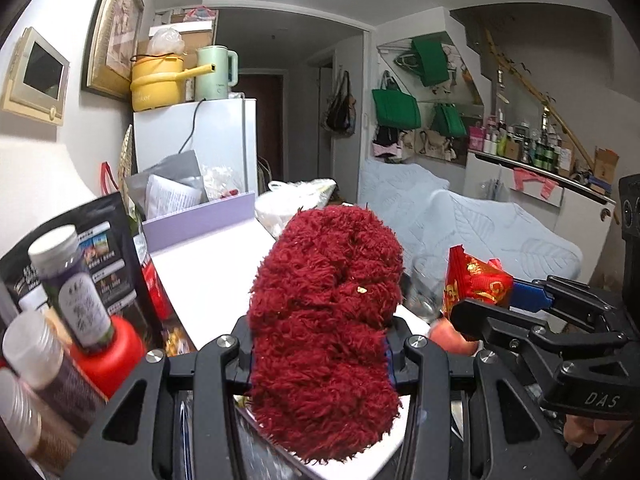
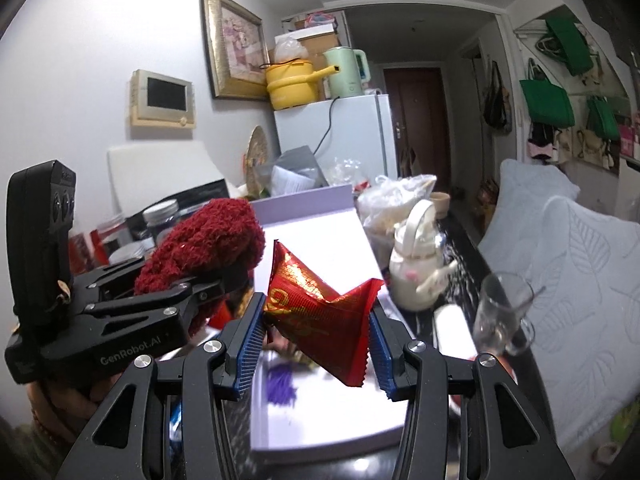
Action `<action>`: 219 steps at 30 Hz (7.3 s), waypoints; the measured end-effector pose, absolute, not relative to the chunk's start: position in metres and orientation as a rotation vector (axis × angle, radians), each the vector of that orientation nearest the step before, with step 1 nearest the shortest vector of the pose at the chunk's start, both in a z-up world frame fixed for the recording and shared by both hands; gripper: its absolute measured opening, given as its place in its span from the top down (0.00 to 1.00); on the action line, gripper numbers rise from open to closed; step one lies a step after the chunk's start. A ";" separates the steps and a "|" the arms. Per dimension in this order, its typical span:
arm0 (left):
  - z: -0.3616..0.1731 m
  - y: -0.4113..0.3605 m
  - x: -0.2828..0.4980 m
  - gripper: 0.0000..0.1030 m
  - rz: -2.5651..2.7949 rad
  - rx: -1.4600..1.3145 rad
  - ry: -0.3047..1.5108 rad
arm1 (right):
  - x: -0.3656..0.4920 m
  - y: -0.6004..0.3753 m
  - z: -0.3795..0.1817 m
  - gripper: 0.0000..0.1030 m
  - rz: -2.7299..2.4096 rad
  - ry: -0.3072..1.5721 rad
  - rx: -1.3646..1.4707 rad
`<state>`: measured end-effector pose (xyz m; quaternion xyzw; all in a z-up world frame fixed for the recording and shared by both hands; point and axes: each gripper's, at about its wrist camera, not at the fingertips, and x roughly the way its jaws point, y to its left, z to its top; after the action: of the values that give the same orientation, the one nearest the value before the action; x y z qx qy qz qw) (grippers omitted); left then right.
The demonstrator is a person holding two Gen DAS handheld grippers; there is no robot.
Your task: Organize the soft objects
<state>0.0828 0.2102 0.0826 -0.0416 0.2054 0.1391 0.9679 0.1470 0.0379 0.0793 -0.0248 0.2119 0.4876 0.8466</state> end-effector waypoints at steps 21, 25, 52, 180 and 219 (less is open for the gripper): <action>0.000 0.283 0.168 0.59 0.412 -0.176 0.637 | 0.237 0.116 0.026 0.54 1.033 0.633 -0.085; -0.016 0.288 0.177 0.59 0.413 -0.179 0.690 | 0.246 0.126 0.008 0.54 1.021 0.691 -0.118; -0.072 0.283 0.212 0.55 0.384 -0.119 0.915 | 0.277 0.132 -0.037 0.54 0.948 0.845 -0.167; 0.002 0.000 0.042 0.15 -0.031 -0.057 0.695 | 0.046 -0.204 -0.003 0.30 0.580 0.639 -0.043; -0.110 0.038 0.201 0.15 0.078 -0.118 1.028 | 0.216 -0.185 -0.110 0.20 0.607 0.951 0.045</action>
<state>0.2007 0.0375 -0.1100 -0.0566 0.4912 0.0373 0.8684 0.2158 -0.1849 -0.1100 0.0215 0.4507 0.2876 0.8448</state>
